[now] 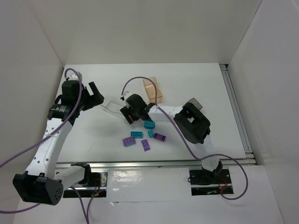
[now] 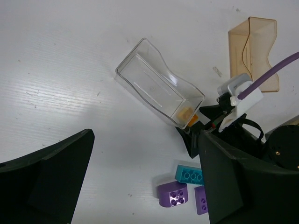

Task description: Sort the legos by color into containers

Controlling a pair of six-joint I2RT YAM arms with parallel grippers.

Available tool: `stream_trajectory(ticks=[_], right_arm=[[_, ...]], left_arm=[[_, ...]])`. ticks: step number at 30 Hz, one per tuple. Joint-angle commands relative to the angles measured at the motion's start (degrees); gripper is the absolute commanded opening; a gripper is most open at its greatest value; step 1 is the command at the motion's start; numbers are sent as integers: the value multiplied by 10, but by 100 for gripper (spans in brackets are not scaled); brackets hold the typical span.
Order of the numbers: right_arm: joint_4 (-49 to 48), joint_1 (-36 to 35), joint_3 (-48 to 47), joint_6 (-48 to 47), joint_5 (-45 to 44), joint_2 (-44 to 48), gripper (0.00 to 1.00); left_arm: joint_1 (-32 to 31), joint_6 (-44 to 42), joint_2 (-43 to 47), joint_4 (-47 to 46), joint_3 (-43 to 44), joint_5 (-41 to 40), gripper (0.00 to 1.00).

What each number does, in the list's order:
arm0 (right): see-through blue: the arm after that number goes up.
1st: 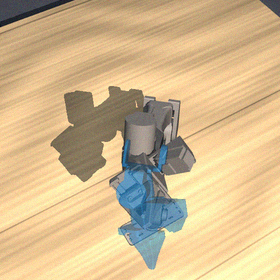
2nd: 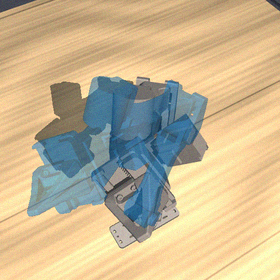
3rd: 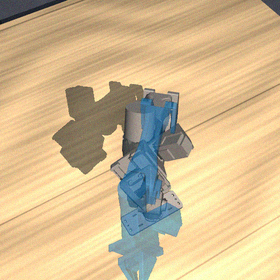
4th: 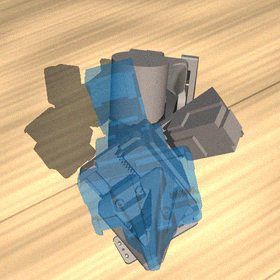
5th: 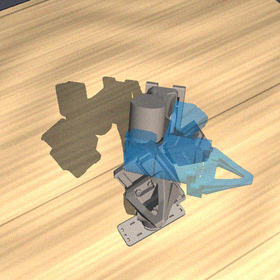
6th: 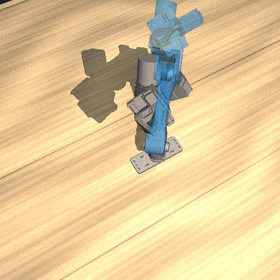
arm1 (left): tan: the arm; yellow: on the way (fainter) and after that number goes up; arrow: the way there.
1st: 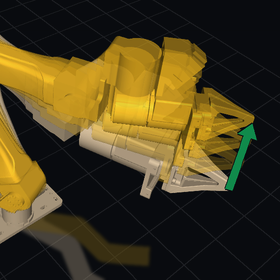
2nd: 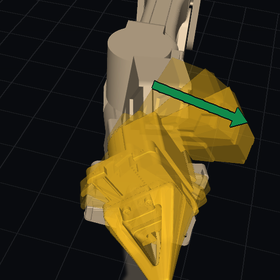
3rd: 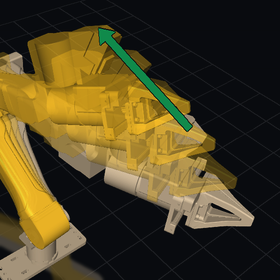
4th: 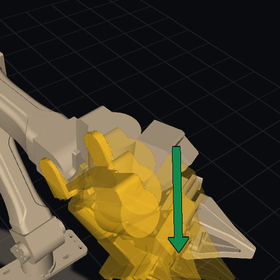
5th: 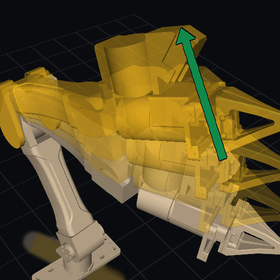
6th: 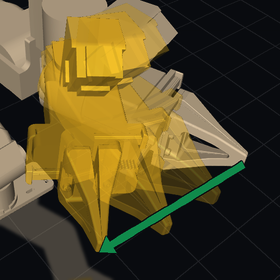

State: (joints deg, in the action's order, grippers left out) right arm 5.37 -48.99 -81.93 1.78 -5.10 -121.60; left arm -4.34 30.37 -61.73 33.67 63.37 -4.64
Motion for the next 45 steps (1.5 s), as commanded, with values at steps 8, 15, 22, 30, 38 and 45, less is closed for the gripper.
stream_trajectory(ticks=[8, 15, 22, 30, 38, 45], right_arm=[[-62, -6, 11, 23, -18, 16, 28], [-62, -17, 153, 84, -168, 191, 28], [-82, 94, 332, 218, -228, 394, 28], [21, 205, 355, 323, -301, 429, 32], [5, 276, 367, 323, -299, 444, 33], [11, 313, 307, 299, -285, 383, 60]], left_arm=[[-1, 4, 6, -2, 12, 4, 100], [-1, 9, 6, -7, 2, 31, 100], [-7, -40, -50, -14, -5, 149, 100], [-101, -71, -84, -7, -21, 101, 97], [-174, -90, -166, -4, -21, 129, 90], [-254, -70, -220, 6, 10, 79, 92]])
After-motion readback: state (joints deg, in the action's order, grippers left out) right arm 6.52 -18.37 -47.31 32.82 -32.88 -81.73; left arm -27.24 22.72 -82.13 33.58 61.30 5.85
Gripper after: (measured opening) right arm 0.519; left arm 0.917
